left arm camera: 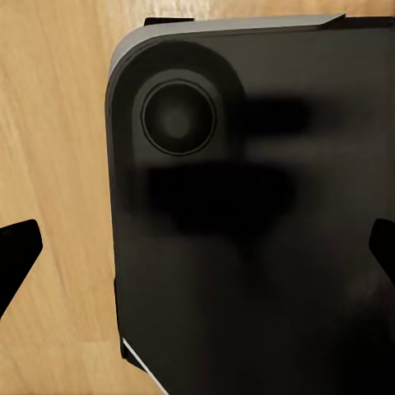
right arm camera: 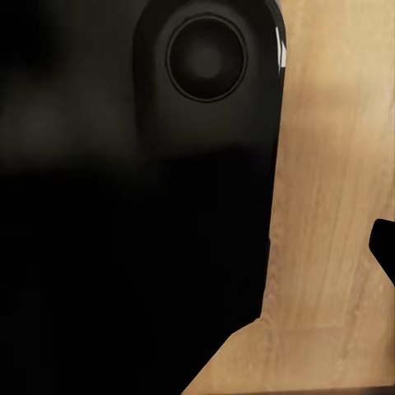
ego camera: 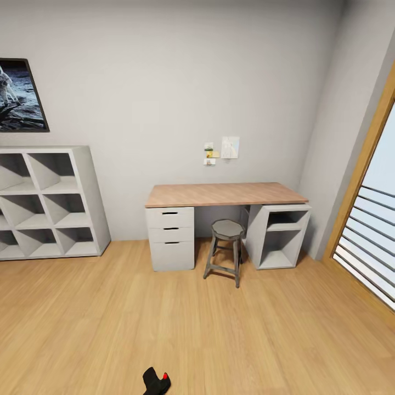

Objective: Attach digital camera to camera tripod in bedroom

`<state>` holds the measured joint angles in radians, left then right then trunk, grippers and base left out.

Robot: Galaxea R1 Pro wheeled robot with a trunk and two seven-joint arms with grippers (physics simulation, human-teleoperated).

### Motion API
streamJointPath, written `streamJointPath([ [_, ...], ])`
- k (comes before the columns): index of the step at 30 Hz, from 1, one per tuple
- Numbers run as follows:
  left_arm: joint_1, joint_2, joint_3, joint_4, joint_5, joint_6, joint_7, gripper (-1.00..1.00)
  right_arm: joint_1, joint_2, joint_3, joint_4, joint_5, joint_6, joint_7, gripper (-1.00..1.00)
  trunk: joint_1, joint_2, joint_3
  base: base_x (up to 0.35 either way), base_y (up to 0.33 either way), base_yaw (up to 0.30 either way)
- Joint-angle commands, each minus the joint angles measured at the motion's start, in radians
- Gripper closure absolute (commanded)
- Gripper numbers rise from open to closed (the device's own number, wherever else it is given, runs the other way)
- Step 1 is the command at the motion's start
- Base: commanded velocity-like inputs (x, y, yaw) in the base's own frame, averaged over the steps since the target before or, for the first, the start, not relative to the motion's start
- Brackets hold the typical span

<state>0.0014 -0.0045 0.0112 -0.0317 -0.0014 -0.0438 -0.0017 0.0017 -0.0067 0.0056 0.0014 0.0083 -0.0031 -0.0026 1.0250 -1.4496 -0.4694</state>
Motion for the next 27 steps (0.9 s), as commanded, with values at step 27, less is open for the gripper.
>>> streamJointPath([
  [27, 0.000, 0.001, 0.001, -0.001, 0.000, -0.002, -0.004, -1.00, 0.000, 0.000, 0.001, 0.000, -0.001, 0.000, -0.003, -1.00, 0.000, 0.000, -0.001, 0.174, -0.094, 0.000],
])
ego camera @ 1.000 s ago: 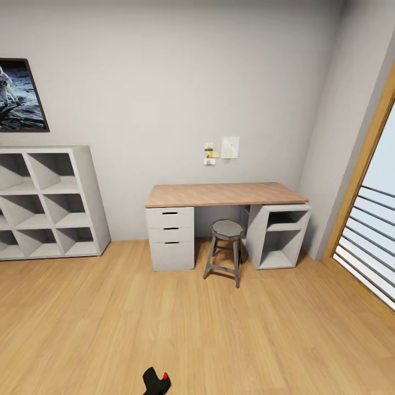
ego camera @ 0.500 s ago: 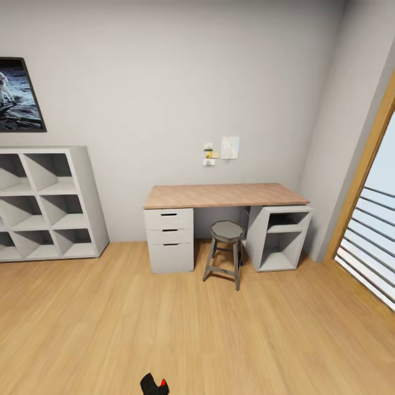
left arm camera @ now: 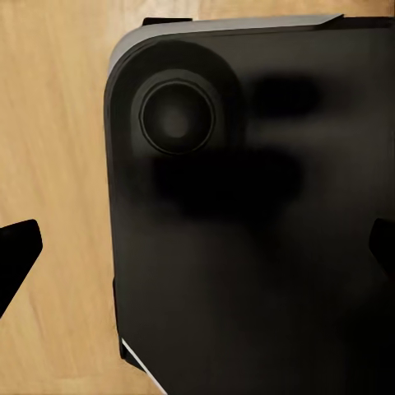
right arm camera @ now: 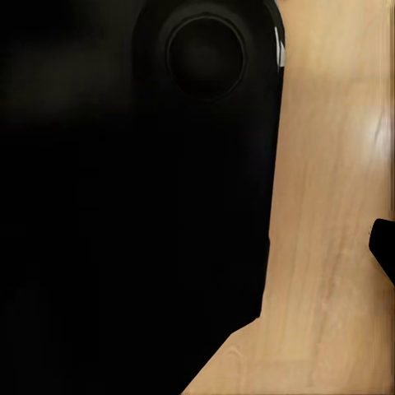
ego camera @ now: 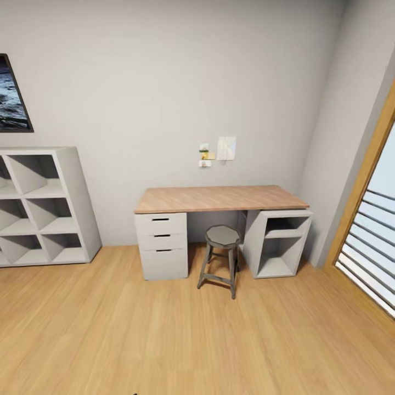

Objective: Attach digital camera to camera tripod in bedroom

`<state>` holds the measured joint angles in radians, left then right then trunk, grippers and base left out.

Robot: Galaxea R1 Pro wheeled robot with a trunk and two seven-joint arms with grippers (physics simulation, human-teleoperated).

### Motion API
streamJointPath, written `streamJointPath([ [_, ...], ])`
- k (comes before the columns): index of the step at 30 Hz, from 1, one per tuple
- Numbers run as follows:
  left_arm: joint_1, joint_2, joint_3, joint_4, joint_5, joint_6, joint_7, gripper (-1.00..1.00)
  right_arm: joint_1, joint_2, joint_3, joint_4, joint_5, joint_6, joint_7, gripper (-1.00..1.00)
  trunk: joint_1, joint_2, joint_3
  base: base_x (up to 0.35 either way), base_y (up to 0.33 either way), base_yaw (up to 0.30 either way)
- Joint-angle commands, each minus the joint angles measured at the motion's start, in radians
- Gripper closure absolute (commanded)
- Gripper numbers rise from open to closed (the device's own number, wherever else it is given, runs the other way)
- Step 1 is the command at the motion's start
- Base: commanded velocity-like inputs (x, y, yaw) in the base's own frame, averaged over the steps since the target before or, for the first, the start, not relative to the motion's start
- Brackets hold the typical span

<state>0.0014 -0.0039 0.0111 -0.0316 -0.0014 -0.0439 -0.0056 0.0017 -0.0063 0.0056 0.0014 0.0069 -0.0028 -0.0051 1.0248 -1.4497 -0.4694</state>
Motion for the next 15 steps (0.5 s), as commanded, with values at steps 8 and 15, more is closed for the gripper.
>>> streamJointPath([
  [8, 0.000, -0.001, 0.001, -0.001, -0.001, -0.003, -0.001, -1.00, 0.000, -0.004, 0.000, 0.000, 0.000, -0.002, -0.001, -1.00, 0.000, 0.000, -0.001, 0.029, 0.006, 0.000],
  [15, 0.000, -0.001, 0.001, -0.001, -0.002, -0.004, -0.001, -1.00, 0.000, -0.004, -0.001, 0.000, -0.001, -0.003, -0.001, -1.00, 0.000, 0.000, -0.001, 0.002, 0.231, 0.000],
])
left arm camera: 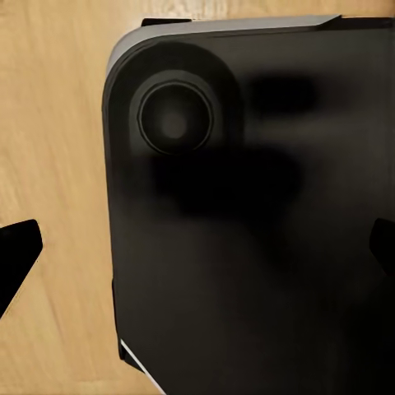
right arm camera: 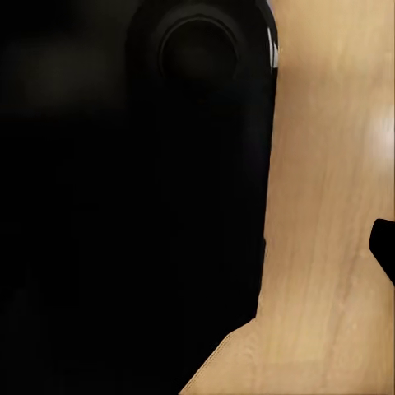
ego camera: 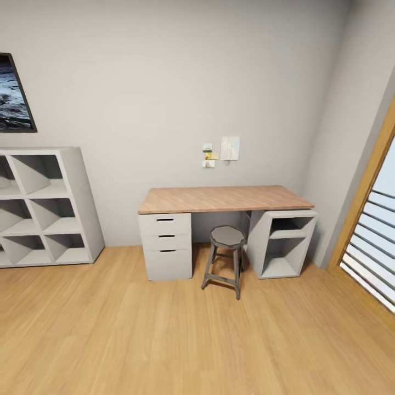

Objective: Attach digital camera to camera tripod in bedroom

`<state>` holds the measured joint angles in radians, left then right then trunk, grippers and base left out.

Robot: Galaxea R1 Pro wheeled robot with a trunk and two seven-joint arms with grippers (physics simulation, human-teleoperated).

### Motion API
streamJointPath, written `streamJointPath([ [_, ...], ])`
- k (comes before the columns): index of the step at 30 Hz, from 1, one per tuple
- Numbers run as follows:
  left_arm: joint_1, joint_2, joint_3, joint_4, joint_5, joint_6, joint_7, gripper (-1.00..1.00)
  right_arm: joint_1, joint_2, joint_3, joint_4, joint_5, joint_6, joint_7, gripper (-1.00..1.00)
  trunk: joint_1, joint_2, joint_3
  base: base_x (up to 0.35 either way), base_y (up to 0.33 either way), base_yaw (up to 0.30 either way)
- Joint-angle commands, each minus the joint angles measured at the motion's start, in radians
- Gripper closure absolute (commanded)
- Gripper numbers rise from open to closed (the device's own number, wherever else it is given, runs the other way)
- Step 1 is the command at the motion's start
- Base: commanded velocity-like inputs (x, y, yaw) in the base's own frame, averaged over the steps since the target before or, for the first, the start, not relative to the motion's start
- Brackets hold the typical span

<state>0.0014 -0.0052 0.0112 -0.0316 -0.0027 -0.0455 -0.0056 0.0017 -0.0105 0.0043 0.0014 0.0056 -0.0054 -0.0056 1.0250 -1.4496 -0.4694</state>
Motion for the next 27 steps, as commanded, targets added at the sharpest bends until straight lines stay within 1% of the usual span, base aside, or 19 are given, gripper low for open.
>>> streamJointPath([
  [1, 0.000, 0.000, 0.001, -0.001, 0.000, -0.002, -0.001, -1.00, 0.000, 0.000, 0.000, 0.000, 0.001, -0.001, -0.001, -1.00, 0.000, 0.000, -0.001, 0.000, 0.296, 0.000],
  [15, 0.000, -0.001, 0.001, -0.001, 0.000, -0.002, -0.001, -1.00, 0.000, -0.008, -0.002, -0.001, -0.001, -0.015, 0.000, -1.00, 0.000, 0.000, -0.001, 0.000, 0.318, -0.012],
  [20, 0.000, -0.001, 0.001, -0.001, 0.000, -0.002, -0.001, -1.00, 0.000, -0.008, -0.001, -0.001, 0.000, -0.017, 0.001, -1.00, 0.000, 0.000, -0.001, 0.000, 0.326, -0.170],
  [27, 0.000, -0.001, 0.001, -0.001, 0.000, -0.002, -0.001, -1.00, 0.000, -0.008, -0.001, -0.001, 0.000, -0.018, 0.001, -1.00, 0.000, 0.000, -0.001, 0.000, 0.326, -0.228],
])
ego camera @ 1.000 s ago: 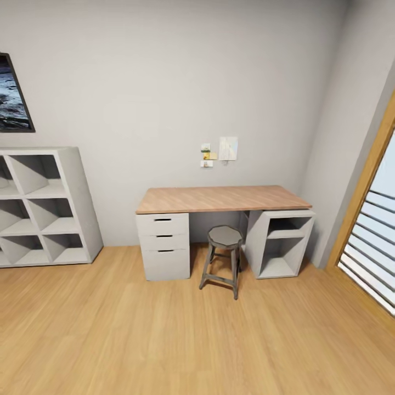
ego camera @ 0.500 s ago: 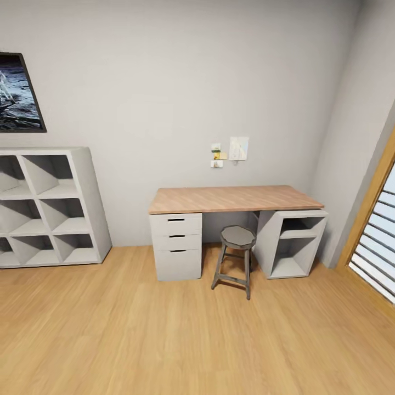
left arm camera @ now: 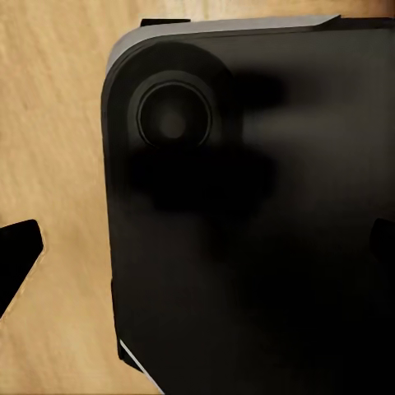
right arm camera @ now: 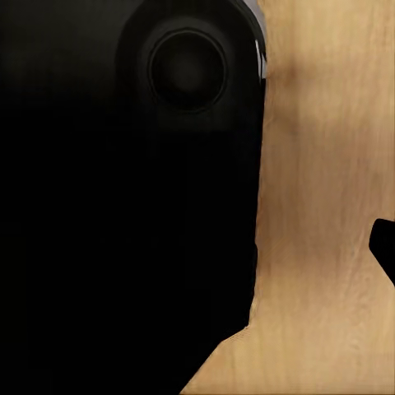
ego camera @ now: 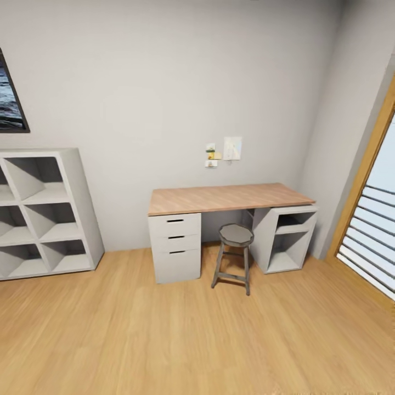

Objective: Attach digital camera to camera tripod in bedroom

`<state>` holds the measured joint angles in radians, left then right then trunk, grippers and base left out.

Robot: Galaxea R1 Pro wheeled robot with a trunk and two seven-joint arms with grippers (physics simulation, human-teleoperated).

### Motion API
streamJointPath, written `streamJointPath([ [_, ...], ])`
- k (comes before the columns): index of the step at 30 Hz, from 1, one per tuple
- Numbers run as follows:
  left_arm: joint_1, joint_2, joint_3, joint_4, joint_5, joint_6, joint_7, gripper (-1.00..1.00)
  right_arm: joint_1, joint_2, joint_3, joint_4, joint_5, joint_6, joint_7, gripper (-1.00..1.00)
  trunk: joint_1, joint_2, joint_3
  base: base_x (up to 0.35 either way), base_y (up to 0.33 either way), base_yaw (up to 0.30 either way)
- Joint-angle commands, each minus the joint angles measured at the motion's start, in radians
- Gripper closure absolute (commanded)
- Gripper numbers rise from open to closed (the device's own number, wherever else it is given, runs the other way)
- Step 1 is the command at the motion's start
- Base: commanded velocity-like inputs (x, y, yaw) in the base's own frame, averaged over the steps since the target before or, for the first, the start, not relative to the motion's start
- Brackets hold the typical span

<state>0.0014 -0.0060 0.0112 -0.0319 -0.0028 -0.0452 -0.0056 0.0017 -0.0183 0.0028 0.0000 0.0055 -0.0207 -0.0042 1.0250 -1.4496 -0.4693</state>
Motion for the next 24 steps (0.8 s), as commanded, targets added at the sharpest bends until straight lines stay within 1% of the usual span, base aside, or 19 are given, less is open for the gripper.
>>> streamJointPath([
  [1, 0.000, 0.000, 0.001, 0.000, 0.000, -0.002, -0.001, -1.00, 0.000, 0.000, 0.000, 0.000, 0.001, -0.002, 0.000, -1.00, 0.000, 0.000, -0.001, 0.000, 0.326, -0.240],
  [8, 0.000, 0.000, 0.001, 0.000, 0.000, -0.002, -0.001, -1.00, 0.000, 0.000, 0.000, 0.000, 0.001, -0.002, 0.000, -1.00, 0.000, 0.000, -0.001, 0.000, 0.326, -0.243],
  [11, 0.000, 0.000, 0.001, 0.000, 0.000, -0.002, -0.001, -1.00, 0.000, 0.000, 0.000, 0.000, 0.001, -0.002, 0.000, -1.00, 0.000, 0.000, -0.001, 0.000, 0.213, -0.244],
  [16, 0.000, 0.000, 0.001, 0.000, 0.000, -0.002, -0.001, -1.00, 0.000, 0.000, 0.000, 0.000, 0.001, -0.002, 0.000, -1.00, 0.000, 0.000, -0.001, 0.000, 0.084, -0.244],
  [24, 0.000, 0.001, 0.001, 0.000, 0.000, -0.002, -0.001, -1.00, 0.000, 0.000, 0.000, 0.000, 0.001, -0.002, 0.000, -1.00, 0.000, 0.000, -0.001, 0.000, 0.016, -0.244],
])
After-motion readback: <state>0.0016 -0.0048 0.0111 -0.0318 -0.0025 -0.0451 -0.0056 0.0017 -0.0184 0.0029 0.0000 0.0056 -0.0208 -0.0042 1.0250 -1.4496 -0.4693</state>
